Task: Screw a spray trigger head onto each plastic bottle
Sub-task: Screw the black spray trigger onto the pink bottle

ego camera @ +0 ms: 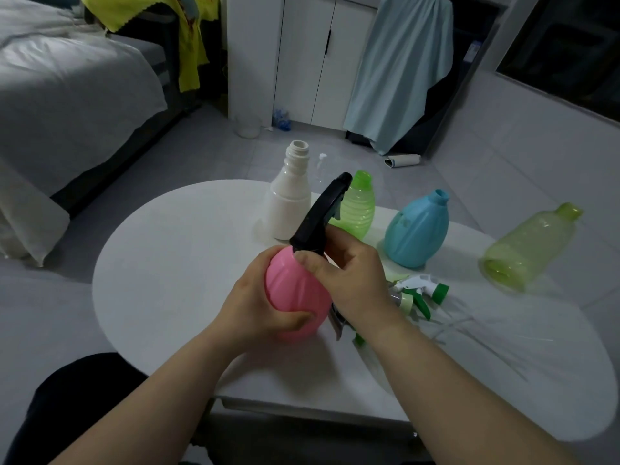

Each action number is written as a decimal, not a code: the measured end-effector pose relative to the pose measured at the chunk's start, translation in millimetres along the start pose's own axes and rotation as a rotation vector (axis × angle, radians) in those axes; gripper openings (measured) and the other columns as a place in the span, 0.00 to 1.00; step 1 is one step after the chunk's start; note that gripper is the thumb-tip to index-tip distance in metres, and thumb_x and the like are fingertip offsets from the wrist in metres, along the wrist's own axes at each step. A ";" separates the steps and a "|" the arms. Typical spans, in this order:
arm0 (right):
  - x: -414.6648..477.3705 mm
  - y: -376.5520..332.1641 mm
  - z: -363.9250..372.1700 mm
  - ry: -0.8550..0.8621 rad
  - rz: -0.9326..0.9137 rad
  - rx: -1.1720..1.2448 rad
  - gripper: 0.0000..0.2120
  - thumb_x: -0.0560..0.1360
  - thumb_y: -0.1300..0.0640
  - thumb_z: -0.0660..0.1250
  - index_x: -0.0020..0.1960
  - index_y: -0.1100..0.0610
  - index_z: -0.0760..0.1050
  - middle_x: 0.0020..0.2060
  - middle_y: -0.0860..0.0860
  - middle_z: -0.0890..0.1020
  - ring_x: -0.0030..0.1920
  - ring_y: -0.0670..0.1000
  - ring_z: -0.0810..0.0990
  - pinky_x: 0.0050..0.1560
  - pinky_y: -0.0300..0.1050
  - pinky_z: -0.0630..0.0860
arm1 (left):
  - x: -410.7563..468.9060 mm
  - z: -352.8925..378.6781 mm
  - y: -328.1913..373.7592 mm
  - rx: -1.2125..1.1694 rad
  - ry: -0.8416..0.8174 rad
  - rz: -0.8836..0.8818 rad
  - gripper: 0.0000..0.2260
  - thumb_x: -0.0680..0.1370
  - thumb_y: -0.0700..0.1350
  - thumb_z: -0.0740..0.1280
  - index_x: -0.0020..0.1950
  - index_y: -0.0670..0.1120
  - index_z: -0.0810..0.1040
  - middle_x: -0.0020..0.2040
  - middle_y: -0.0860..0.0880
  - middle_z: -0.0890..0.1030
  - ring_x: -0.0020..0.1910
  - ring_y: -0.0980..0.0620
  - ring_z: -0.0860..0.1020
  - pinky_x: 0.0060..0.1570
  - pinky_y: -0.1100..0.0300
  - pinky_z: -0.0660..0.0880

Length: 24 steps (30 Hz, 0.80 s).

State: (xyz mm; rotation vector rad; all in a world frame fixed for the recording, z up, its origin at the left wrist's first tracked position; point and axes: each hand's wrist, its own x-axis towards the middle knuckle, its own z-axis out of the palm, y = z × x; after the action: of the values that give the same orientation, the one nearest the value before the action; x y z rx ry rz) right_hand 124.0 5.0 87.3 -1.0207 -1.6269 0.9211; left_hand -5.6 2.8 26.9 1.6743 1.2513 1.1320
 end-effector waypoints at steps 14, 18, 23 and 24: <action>2.6 -3.5 -4.7 -0.046 0.050 -0.003 0.12 0.67 0.63 0.70 0.37 0.44 0.76 0.37 0.39 0.80 0.39 0.34 0.78 0.47 0.31 0.75 | -3.1 4.3 -1.9 -0.037 0.019 0.023 0.34 0.49 0.60 0.68 0.53 0.65 0.59 0.51 0.59 0.69 0.48 0.63 0.71 0.37 0.81 0.68; 1.8 -3.5 -5.0 -0.041 0.051 -0.015 0.12 0.67 0.62 0.70 0.38 0.44 0.76 0.37 0.39 0.80 0.39 0.33 0.78 0.46 0.29 0.74 | -8.9 9.6 -2.4 -0.067 0.050 0.018 0.35 0.52 0.56 0.73 0.53 0.68 0.59 0.51 0.64 0.68 0.49 0.60 0.73 0.34 0.76 0.71; 0.3 -5.3 -4.8 -0.029 0.057 -0.024 0.12 0.67 0.62 0.70 0.39 0.44 0.75 0.37 0.38 0.79 0.39 0.32 0.77 0.44 0.25 0.73 | -14.9 18.1 -2.8 -0.073 0.140 0.059 0.35 0.56 0.53 0.76 0.53 0.71 0.59 0.51 0.66 0.68 0.50 0.62 0.73 0.36 0.79 0.71; 0.9 -6.6 -4.1 -0.025 0.053 -0.057 0.12 0.67 0.61 0.70 0.38 0.44 0.74 0.37 0.37 0.78 0.39 0.30 0.76 0.43 0.22 0.71 | -14.4 18.5 -1.5 -0.049 0.142 0.060 0.35 0.57 0.52 0.77 0.53 0.70 0.58 0.51 0.66 0.67 0.50 0.61 0.72 0.35 0.78 0.71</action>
State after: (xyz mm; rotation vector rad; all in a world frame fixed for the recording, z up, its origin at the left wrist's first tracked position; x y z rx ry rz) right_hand 126.5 3.9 94.7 -1.1002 -1.6612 0.9310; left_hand 9.4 -11.8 16.3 1.6279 1.2568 1.3271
